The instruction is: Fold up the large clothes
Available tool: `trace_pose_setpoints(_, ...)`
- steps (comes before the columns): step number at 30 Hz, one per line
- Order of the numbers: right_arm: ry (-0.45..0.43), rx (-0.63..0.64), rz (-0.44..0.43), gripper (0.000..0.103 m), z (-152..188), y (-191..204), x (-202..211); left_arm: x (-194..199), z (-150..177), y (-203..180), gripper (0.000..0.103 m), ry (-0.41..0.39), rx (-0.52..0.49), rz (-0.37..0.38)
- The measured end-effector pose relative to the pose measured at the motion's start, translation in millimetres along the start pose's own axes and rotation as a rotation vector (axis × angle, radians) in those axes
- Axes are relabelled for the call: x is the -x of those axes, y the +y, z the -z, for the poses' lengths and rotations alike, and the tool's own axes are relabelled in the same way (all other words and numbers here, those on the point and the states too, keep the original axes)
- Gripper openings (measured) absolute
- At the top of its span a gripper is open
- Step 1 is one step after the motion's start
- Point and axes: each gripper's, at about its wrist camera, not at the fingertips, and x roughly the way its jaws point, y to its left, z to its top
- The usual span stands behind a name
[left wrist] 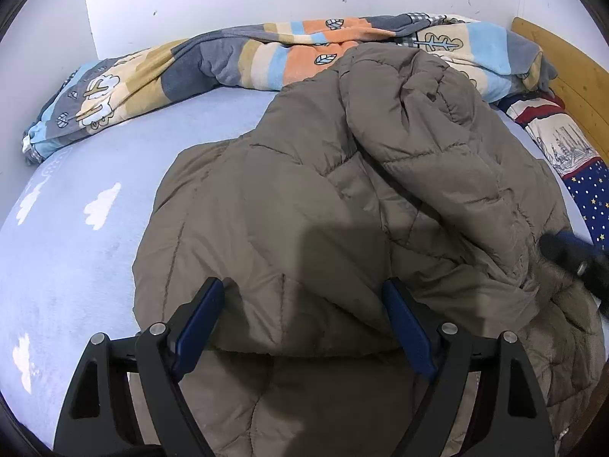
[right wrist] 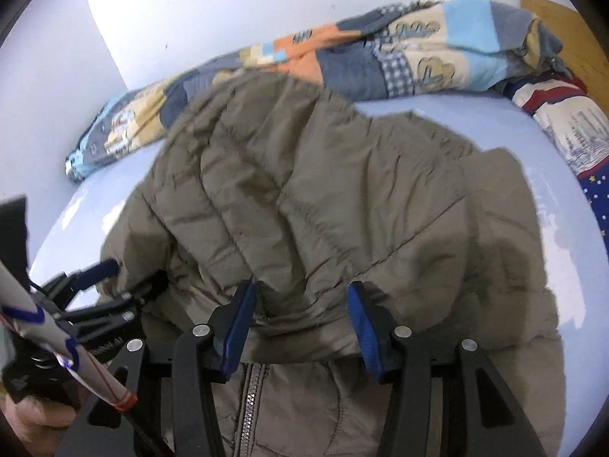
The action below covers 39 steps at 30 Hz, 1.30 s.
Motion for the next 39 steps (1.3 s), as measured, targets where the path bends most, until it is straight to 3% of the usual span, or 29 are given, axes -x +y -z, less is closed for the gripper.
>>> trace_pose_setpoints(6, -0.055, -0.037, 0.093, 0.054, -9.2, -21.0, 5.9, -1.3, 1.3, 0.8, 0.085, 0.002, -0.003, 0.003)
trace_pose_setpoints(10, 0.035, -0.039, 0.111, 0.054, -2.3, -31.0, -24.3, -4.3, 1.5, -0.8, 0.085, 0.004, -0.012, 0.0)
trace_pose_setpoints(14, 0.052, 0.054, 0.182, 0.055, 2.2, -16.7, -35.3, -5.6, 1.6, -1.4, 0.085, 0.002, -0.019, -0.004)
trace_pose_setpoints(18, 0.053, 0.026, 0.164, 0.055, 0.6, -22.5, -29.5, -3.4, 1.0, -1.0, 0.085, -0.003, -0.017, -0.004)
trace_pose_setpoints(22, -0.023, -0.039, 0.133, 0.055, -11.5, -34.4, -5.4, -2.2, 1.4, -1.4, 0.085, -0.006, -0.018, -0.005)
trace_pose_setpoints(24, -0.048, -0.072, 0.16, 0.055, -15.7, -43.5, 2.4, -2.3, 2.3, -1.2, 0.085, -0.007, -0.021, -0.005)
trace_pose_setpoints(30, 0.089, -0.114, 0.178, 0.056, -2.6, -70.2, -34.8, -3.1, 3.5, -2.4, 0.085, -0.007, -0.027, -0.008)
trace_pose_setpoints(39, 0.071, -0.125, 0.215, 0.058, -9.2, -60.0, -15.6, 5.5, 0.4, -3.4, 0.085, -0.026, -0.027, -0.014)
